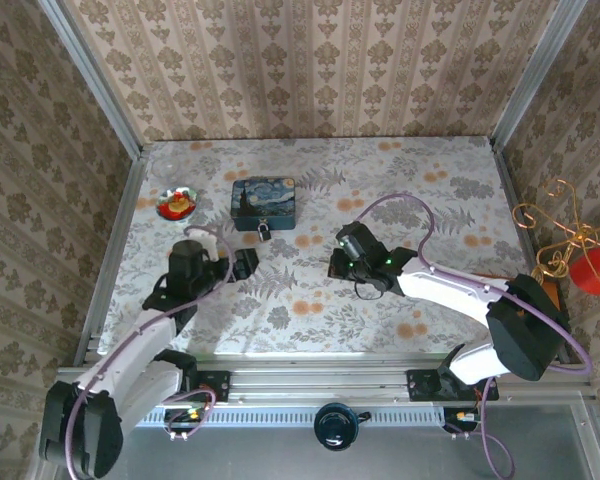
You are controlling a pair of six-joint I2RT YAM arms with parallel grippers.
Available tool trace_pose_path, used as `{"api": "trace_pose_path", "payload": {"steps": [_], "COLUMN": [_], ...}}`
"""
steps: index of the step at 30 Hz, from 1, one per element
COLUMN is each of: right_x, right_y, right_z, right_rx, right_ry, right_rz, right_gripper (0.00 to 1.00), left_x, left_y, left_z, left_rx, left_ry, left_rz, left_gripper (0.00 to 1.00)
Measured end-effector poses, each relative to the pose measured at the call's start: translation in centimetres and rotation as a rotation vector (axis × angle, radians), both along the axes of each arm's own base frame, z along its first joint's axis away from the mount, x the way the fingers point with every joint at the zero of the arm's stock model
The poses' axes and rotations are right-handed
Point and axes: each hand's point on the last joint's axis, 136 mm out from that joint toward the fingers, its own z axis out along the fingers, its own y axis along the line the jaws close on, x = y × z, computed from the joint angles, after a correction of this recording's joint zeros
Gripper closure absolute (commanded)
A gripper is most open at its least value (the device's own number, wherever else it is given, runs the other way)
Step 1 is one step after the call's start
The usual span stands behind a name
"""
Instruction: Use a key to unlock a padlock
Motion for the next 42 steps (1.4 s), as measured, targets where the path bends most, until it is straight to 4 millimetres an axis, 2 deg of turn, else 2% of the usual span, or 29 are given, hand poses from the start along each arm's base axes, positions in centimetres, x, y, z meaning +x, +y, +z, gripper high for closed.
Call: {"api": "trace_pose_path", "payload": {"steps": [3,7,13,18,24,32,42], "right_x": [1.4,2.6,2.6,2.4,2.1,2.0,1.8], "right_y": [1.6,3.7,6.7,8.3,8.9,9.2,9.4], "right_z": [1.7,3.6,4.7,5.0,4.9,5.1,5.1], "right_rx": [0.111,0.261,0.429,0.530,0.595,0.625,0.629], "right_ry": [-0.059,-0.101,-0.091,-0.068,-0.045,-0.036,-0.028], "right_rz": [-0.019,-0.043,-0.054,-0.048,-0.042,-0.033,-0.022], "right_gripper": [1.00,1.00,1.00,1.00,1.00,1.00,1.00], "left_x": [-0.1,-0.7,-0.3,-0.1,0.3,0.5,0.7], "left_y": [-2.5,-4.8,-6.2,-7.2,-7.8,-9.2,-9.3], "left_z": [2.1,2.9,4.2,4.4,2.5,1.7,1.9], "left_rx": [-0.023,-0.063,-0.180,-0.234,-0.248,-0.274,-0.287], "left_ry": [-0.062,-0.088,-0.105,-0.090,-0.013,0.035,0.035], "left_rz": [-0.088,-0.152,-0.149,-0.153,-0.137,-0.148,-0.142], "left_gripper": [0.02,0.06,0.18,0.21,0.31,0.57,0.65]}}
